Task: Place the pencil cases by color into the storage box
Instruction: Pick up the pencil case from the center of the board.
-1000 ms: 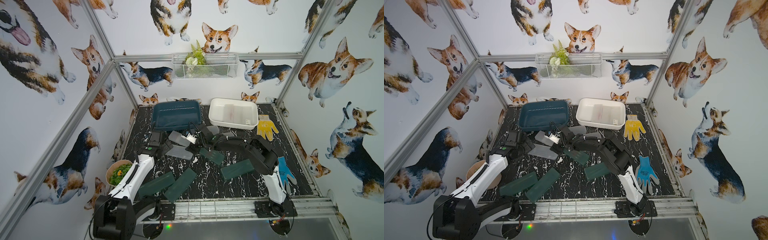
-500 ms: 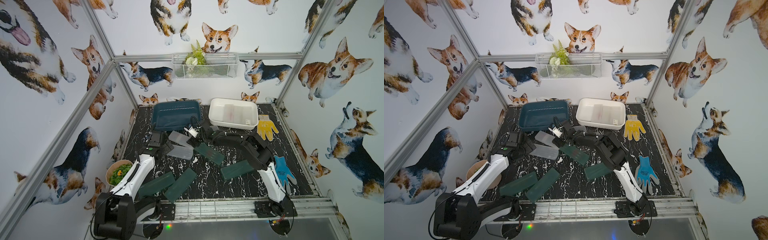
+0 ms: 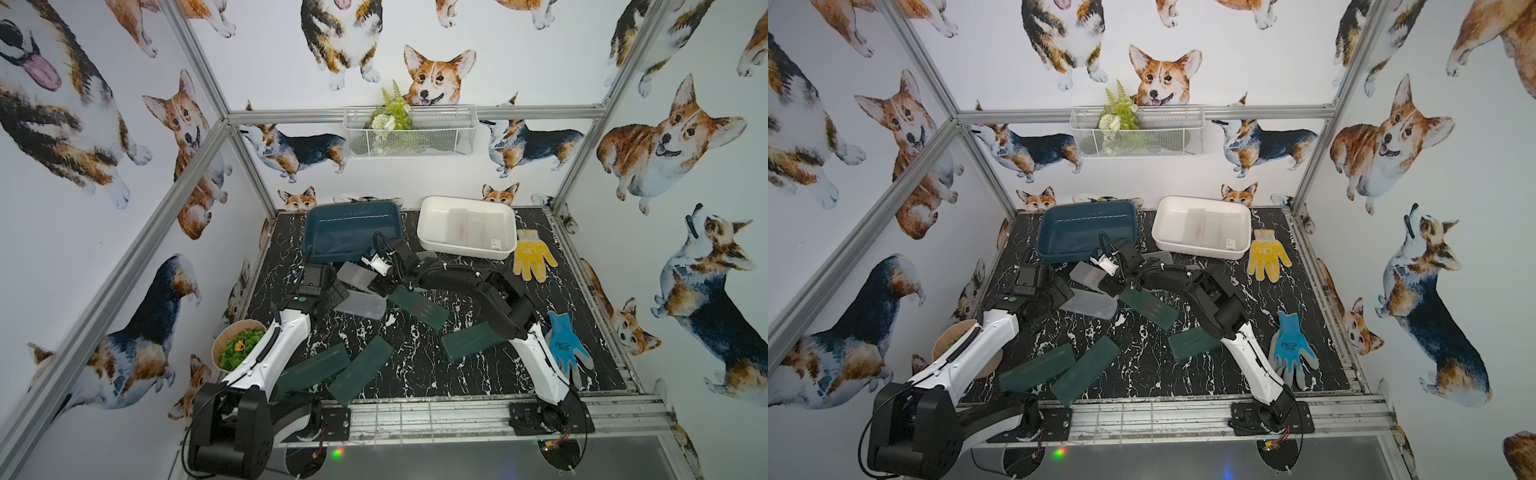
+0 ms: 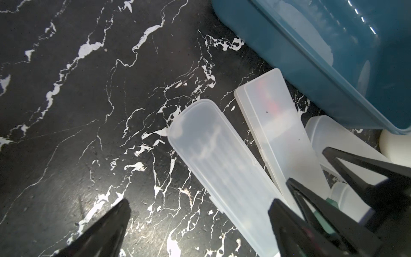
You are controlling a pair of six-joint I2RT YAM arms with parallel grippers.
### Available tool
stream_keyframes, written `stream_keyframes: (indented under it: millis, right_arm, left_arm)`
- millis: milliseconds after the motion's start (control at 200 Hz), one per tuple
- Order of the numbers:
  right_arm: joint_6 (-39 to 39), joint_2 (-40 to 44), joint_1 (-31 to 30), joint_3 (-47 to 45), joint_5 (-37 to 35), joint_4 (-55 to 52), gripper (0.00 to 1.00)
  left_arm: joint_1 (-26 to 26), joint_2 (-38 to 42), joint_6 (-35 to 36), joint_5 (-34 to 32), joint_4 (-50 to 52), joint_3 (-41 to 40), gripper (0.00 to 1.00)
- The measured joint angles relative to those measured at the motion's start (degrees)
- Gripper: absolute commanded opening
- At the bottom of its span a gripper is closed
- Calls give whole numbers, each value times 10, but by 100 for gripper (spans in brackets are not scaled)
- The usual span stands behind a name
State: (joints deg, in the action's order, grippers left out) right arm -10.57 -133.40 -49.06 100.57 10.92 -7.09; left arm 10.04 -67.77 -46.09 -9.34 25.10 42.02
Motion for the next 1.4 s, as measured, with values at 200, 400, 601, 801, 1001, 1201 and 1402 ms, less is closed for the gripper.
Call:
stream_keyframes:
  millis: [200,400,601,801,1001,1201,1402]
  right_arm:
    - [-3,-13,-9,26,-13,-43,81]
    - [-3,-13,-13,24,-18,-50,81]
    - [0,-21,-25,42,-12,-51,80]
    - [-8,-28,-45,52,-19,-54,81]
    - [-14,-16,-45,19,-22,-49,81]
    - [-14,-16,-44,19,-30,-43,82]
    - [-14,-16,-29,18,-27,-43,82]
  left_arm:
    - [0,-20,-5,15,-22,0,100]
    - [0,-39,-6,25,-33,19,100]
    - [0,-37,-6,15,-37,12,100]
    - [0,-48,-4,-6,-37,13,100]
    - [0,-43,-1,-11,-38,14,100]
    - [0,-27,5,-11,-42,0,100]
    - [0,-1,9,-17,-42,-8,100]
